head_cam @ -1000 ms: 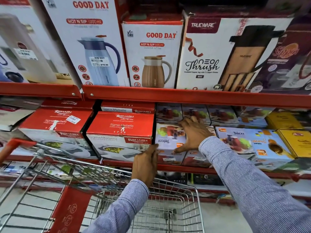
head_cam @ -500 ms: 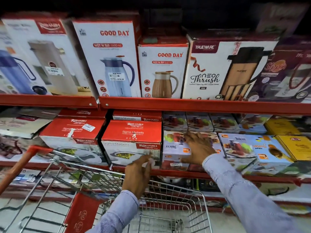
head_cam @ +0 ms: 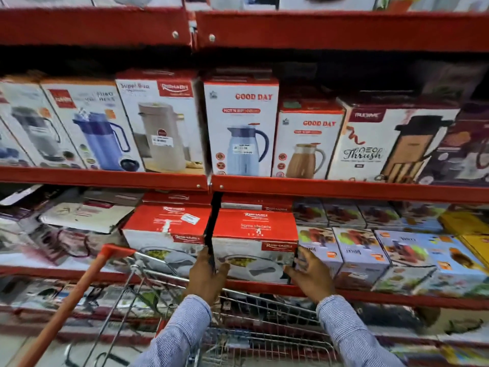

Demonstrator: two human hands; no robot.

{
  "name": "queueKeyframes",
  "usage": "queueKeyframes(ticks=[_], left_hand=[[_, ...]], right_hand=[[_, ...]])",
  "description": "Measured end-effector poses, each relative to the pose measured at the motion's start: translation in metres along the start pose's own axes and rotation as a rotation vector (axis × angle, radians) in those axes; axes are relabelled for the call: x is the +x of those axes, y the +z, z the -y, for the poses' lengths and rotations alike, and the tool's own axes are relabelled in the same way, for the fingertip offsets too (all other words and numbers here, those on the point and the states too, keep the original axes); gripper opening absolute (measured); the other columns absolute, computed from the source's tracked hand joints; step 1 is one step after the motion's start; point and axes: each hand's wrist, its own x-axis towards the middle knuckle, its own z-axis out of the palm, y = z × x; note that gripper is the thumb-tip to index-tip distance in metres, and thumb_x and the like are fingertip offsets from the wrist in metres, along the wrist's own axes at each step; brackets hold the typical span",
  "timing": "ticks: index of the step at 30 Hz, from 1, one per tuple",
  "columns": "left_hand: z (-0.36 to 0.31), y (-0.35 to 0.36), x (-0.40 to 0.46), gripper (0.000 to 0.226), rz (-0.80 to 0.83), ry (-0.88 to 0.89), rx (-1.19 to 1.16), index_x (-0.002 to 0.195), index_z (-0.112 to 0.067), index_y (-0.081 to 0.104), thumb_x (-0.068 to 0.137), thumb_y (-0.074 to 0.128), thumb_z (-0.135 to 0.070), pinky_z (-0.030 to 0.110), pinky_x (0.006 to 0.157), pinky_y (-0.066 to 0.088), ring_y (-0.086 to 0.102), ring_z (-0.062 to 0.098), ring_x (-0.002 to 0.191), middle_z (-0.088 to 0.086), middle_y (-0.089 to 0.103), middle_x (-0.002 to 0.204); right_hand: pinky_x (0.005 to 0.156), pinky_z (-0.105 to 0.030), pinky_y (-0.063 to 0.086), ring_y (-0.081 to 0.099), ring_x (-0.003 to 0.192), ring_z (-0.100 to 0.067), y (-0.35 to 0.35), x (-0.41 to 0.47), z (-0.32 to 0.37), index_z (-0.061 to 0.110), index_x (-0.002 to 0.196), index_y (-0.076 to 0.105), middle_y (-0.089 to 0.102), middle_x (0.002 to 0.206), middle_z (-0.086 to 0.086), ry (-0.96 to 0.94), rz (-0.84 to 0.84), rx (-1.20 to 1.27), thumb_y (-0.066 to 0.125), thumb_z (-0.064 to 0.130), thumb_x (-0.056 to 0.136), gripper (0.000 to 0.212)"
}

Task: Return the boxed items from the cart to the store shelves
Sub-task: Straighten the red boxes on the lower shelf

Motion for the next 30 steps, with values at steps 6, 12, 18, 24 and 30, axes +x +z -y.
queueKeyframes(ticks=[6,12,18,24,30], left_hand=[[-0.001,-0.001,0.004,0.077,0.042,0.010,0.006,0.150,-0.011,0.029,0.087,0.067,-0.034,0.025,0.076,0.046,0.067,0.032,0.102,0.014,0.067,0.123],[-0.001,-0.008,0.006,0.071,0.060,0.043,0.019,0.146,-0.011,0.035,0.087,0.067,-0.035,0.033,0.076,0.053,0.067,0.031,0.091,0.018,0.071,0.112],[-0.043,-0.051,0.004,0.028,-0.247,0.236,-0.109,0.113,-0.011,0.068,0.086,0.069,-0.013,0.002,0.064,0.041,0.065,0.008,0.075,-0.006,0.070,0.087],[-0.116,-0.090,0.050,0.044,-0.355,0.400,-0.181,0.126,-0.014,0.060,0.085,0.070,-0.027,0.026,0.092,0.048,0.067,0.022,0.102,0.004,0.070,0.117],[-0.136,-0.093,0.068,0.062,-0.216,0.317,-0.144,0.139,-0.004,0.047,0.085,0.071,-0.024,0.033,0.105,0.046,0.063,0.029,0.117,0.013,0.064,0.133]], right_hand=[[0.097,-0.031,0.045,0.052,0.128,-0.022,0.004,-0.005,0.013,0.014,0.141,0.042,0.054,0.140,-0.004,0.042,-0.041,0.088,0.069,0.012,0.084,0.063],[0.097,-0.025,0.041,0.051,0.130,-0.020,0.004,-0.012,0.024,0.018,0.138,0.046,0.055,0.137,0.001,0.034,-0.021,0.087,0.067,0.011,0.084,0.059],[0.080,-0.023,0.050,0.063,0.097,-0.016,-0.017,-0.005,0.072,0.014,0.122,0.058,0.067,0.120,-0.004,-0.117,-0.381,0.131,0.066,0.009,0.082,0.041],[0.082,-0.012,0.046,0.061,0.109,-0.014,-0.018,0.029,0.168,0.012,0.126,0.057,0.065,0.116,-0.002,-0.386,-0.278,0.204,0.064,0.007,0.082,0.044],[0.090,-0.023,0.043,0.059,0.110,-0.017,-0.010,0.050,0.187,0.010,0.134,0.050,0.061,0.129,-0.009,-0.310,-0.297,0.071,0.063,0.016,0.083,0.053]])
